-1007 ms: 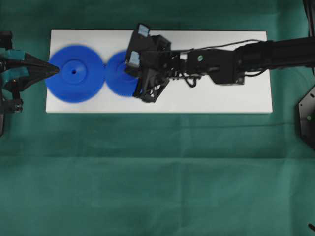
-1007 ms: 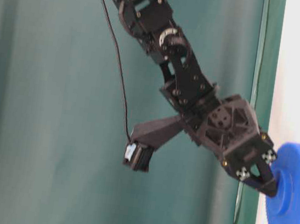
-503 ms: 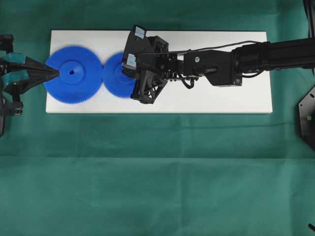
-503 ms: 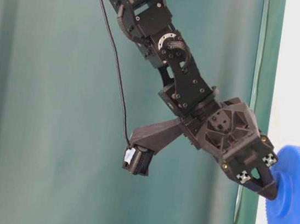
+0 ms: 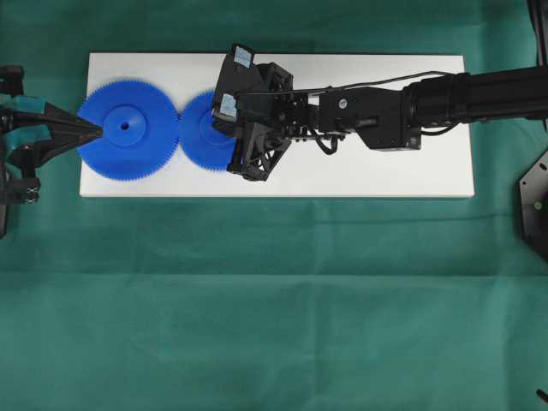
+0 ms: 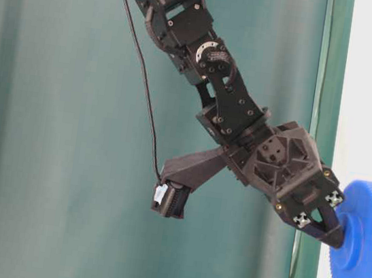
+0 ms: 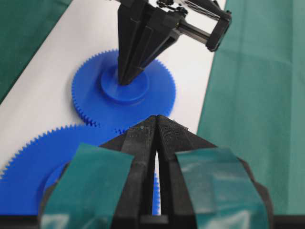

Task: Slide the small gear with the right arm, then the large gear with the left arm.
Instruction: 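Slide the small blue gear back rightward with the right gripper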

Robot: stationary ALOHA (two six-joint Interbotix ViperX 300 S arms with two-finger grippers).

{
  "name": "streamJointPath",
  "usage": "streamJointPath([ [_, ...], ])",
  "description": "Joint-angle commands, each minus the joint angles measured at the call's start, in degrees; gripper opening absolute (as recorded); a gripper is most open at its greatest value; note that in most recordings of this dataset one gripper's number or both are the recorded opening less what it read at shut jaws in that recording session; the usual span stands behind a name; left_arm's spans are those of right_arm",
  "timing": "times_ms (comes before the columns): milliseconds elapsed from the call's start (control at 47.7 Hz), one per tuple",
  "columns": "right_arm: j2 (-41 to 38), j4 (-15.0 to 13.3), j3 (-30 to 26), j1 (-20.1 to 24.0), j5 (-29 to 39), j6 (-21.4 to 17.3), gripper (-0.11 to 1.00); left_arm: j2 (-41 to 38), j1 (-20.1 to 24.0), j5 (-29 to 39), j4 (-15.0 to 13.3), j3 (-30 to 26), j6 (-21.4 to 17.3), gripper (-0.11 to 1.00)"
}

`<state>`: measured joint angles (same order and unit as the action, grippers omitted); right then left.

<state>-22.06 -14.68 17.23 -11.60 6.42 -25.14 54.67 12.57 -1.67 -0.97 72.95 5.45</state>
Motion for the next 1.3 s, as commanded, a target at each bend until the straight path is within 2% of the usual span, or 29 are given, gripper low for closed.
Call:
streamJointPath([
  [0,0.26,-0.09,-0.18,0.88,0.79,-0.09,0.5,-0.18,-0.09,-0.53,-0.09,-0.44,0.0,0.0],
  [210,2.02,-0.18,2.11,0.53,2.81,-0.09,0.5,0.09,-0.18,-0.53,-0.09,0.0,0.09,0.0],
  [398,6.33,-0.18,8.0,-0.62,3.96,-0.35,0.5,0.09,-0.62,-0.53,-0.09,0.0,0.09,0.0],
  [629,14.15,-0.18,20.48,-3.25,3.78,-1.41,0.5,0.09,-0.88,-0.53,-0.09,0.0,0.18,0.0],
  [881,22.5,-0.18,34.54,-6.33,2.55,-4.57,0.5,0.09,-1.23,-2.02,-0.09,-0.18,0.18,0.0],
  [1049,30.32,-0.18,43.33,-7.38,2.2,-6.33,0.5,0.09,-1.32,-2.55,-0.09,0.0,1.05,0.0],
  [1279,45.35,-0.18,54.23,-8.79,2.72,-8.96,0.5,-0.26,-1.41,-2.55,-0.09,-0.35,3.08,0.0],
])
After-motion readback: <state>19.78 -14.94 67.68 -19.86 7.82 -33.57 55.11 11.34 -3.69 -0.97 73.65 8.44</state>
